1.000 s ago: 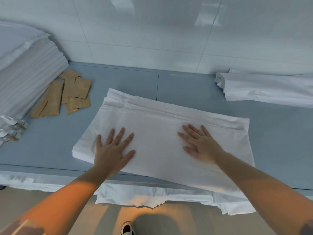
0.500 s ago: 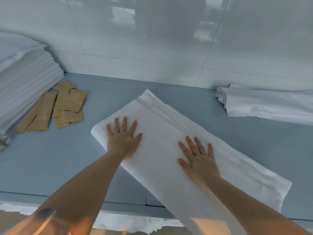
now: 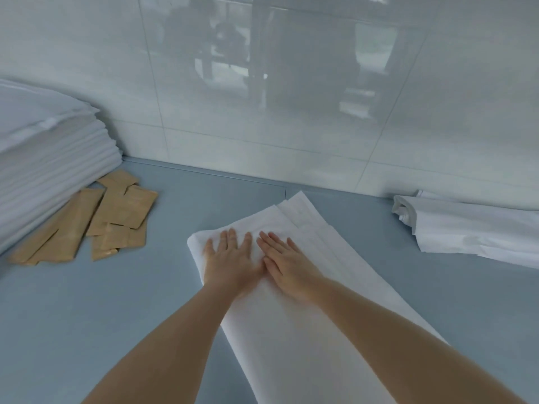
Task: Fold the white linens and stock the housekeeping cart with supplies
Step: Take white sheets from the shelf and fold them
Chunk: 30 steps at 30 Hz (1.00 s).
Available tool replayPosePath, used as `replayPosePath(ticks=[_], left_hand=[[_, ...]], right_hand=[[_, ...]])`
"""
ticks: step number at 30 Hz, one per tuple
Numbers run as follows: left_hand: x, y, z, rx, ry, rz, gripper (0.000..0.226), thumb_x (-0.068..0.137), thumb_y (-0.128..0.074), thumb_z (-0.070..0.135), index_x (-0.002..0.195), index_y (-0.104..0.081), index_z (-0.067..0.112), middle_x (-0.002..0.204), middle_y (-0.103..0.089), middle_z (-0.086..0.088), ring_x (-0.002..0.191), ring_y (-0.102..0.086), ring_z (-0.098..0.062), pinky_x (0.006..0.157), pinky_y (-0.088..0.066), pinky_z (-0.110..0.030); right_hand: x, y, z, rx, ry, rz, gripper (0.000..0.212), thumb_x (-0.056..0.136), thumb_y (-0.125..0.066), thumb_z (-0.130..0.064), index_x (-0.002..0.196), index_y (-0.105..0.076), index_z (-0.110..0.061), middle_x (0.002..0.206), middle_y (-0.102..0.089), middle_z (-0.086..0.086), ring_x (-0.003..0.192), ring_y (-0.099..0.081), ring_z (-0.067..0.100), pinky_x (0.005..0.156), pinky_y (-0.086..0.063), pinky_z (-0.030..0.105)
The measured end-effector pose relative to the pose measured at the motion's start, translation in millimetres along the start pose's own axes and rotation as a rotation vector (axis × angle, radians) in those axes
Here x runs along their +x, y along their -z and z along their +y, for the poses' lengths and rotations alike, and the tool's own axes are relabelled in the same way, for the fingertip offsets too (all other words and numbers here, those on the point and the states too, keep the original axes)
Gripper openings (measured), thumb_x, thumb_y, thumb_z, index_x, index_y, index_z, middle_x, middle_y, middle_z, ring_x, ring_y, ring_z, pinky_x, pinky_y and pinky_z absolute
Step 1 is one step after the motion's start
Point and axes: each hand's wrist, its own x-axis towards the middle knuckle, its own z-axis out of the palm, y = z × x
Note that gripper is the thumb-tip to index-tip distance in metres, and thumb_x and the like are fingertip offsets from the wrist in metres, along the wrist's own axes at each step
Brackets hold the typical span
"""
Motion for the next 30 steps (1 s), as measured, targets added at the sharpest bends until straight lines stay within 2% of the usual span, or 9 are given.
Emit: replayPosePath(ticks=[3, 8, 9, 12, 14, 20, 24, 27, 30], left_hand=[[3, 0, -1, -0.032, -0.017, 0.025, 0.079, 0.084, -0.008, 0.07, 0.152, -0.004, 0.031, 0.161, 0.0, -0.006, 0.148, 0.002, -0.02, 0.116, 0.007, -0.047], [-12, -4, 9, -0.006, 0.098, 0.119, 0.066, 0.092, -0.005, 0.056, 0.152, -0.006, 0.03, 0.16, -0.008, -0.009, 0.147, 0.001, -0.028, 0.112, 0.01, -0.057], [-15, -4, 12, -0.002, 0.132, 0.122, 0.065, 0.091, -0.004, 0.056, 0.152, -0.006, 0.031, 0.16, -0.008, -0.01, 0.147, 0.001, -0.03, 0.109, 0.011, -0.061], [-18, -6, 17, 0.007, 0.168, 0.095, 0.065, 0.089, -0.003, 0.057, 0.151, -0.005, 0.035, 0.16, -0.008, -0.009, 0.146, 0.002, -0.03, 0.101, 0.004, -0.07], [-15, -7, 13, 0.014, 0.151, 0.095, 0.066, 0.088, -0.002, 0.06, 0.15, -0.004, 0.037, 0.16, -0.007, -0.007, 0.147, 0.003, -0.029, 0.099, -0.002, -0.07], [-4, -8, 4, -0.017, 0.076, 0.082, 0.076, 0.078, 0.002, 0.07, 0.149, -0.003, 0.042, 0.161, -0.004, -0.003, 0.147, 0.004, -0.024, 0.102, -0.005, -0.068], [12, 0, 2, -0.018, -0.031, 0.076, 0.067, 0.085, -0.012, 0.068, 0.147, -0.013, 0.045, 0.16, -0.012, 0.001, 0.147, -0.006, -0.018, 0.104, -0.006, -0.066], [24, 4, 2, -0.125, -0.145, 0.169, 0.045, 0.096, -0.029, 0.052, 0.138, -0.042, 0.044, 0.151, -0.035, 0.009, 0.143, -0.023, -0.011, 0.108, -0.006, -0.06], [36, 12, 12, -0.151, -0.195, 0.265, 0.034, 0.101, -0.033, 0.034, 0.118, -0.062, 0.027, 0.129, -0.058, 0.006, 0.134, -0.04, -0.015, 0.113, -0.011, -0.05]], right_hand=[[13, 1, 36, -0.128, -0.06, -0.042, 0.05, 0.104, -0.014, -0.041, 0.153, -0.007, -0.033, 0.159, -0.001, -0.017, 0.146, 0.003, 0.002, 0.118, 0.008, 0.033], [23, 24, 82, -0.263, -0.546, -0.127, 0.054, 0.101, -0.006, -0.045, 0.153, 0.002, -0.031, 0.16, 0.004, -0.013, 0.148, 0.004, 0.012, 0.112, 0.011, 0.06], [30, 27, 79, -0.33, -0.561, -0.089, 0.054, 0.102, -0.007, -0.041, 0.153, 0.0, -0.027, 0.161, 0.002, -0.011, 0.148, 0.005, 0.013, 0.112, 0.011, 0.062], [51, 17, 44, -0.258, -0.22, 0.02, 0.051, 0.104, -0.016, -0.036, 0.153, -0.005, -0.03, 0.161, 0.001, -0.01, 0.148, 0.006, 0.012, 0.115, 0.007, 0.056], [57, 4, 26, -0.139, -0.033, -0.06, 0.049, 0.104, -0.018, -0.04, 0.152, -0.009, -0.037, 0.16, -0.002, -0.014, 0.147, 0.003, 0.008, 0.116, 0.007, 0.048], [26, 35, 83, -0.126, -0.593, -0.163, 0.053, 0.1, -0.009, -0.053, 0.151, 0.001, -0.042, 0.161, 0.003, -0.01, 0.148, -0.004, 0.018, 0.112, 0.0, 0.065], [-47, 34, 76, -0.163, -0.491, -0.031, 0.057, 0.09, -0.004, -0.069, 0.143, 0.012, -0.055, 0.16, 0.012, -0.014, 0.148, 0.005, 0.017, 0.114, 0.003, 0.062], [-93, 14, 40, -0.151, -0.249, -0.035, 0.059, 0.078, 0.012, -0.077, 0.134, 0.024, -0.062, 0.153, 0.023, -0.025, 0.143, 0.025, 0.01, 0.111, 0.015, 0.06], [-105, -15, 13, -0.172, -0.243, -0.06, 0.061, 0.077, 0.016, -0.077, 0.136, 0.022, -0.06, 0.151, 0.025, -0.025, 0.141, 0.027, 0.01, 0.11, 0.016, 0.062]])
